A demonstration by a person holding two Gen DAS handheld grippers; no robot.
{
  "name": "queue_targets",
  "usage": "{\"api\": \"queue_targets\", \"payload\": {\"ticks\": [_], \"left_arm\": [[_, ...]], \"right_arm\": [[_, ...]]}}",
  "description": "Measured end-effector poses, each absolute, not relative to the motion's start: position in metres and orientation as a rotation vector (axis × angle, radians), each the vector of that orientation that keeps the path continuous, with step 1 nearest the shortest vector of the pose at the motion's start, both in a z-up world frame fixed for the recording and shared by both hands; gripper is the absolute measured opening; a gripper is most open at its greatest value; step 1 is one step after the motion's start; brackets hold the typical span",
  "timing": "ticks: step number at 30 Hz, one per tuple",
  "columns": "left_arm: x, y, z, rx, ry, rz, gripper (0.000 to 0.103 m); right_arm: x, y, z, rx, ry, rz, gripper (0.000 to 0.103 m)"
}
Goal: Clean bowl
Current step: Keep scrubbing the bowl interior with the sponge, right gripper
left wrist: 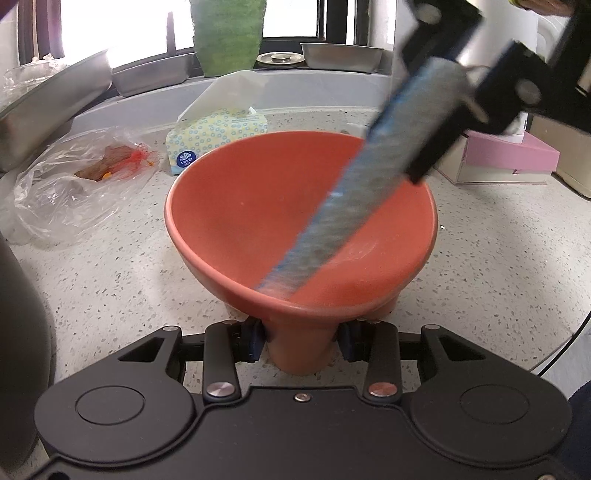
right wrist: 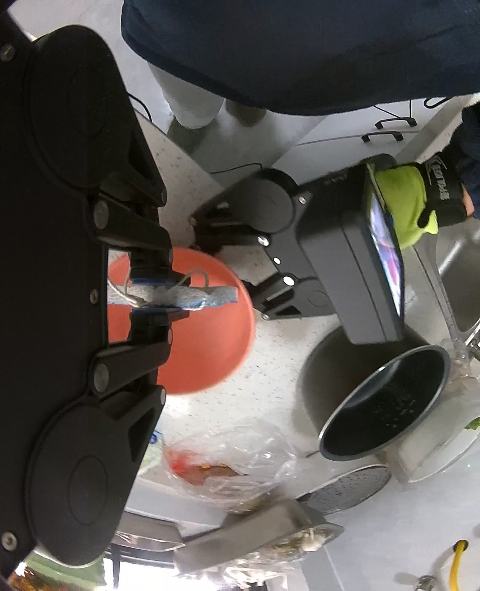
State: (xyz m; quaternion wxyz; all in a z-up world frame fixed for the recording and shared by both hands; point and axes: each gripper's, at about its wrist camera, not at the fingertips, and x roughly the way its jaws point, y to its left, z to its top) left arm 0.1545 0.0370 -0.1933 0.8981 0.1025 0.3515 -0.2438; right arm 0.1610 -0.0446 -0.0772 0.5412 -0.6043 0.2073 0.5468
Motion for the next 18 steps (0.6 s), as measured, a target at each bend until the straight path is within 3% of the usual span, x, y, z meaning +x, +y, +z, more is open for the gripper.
{"api": "queue_targets", "payload": {"ticks": [18], "left_arm": [[0.152,0.036,-0.193,0.213,0.727,-0.496,0.038]], "right_arm": [[0.207,-0.038,-0.072,-1.442,0.475,1.188,0.012]]}}
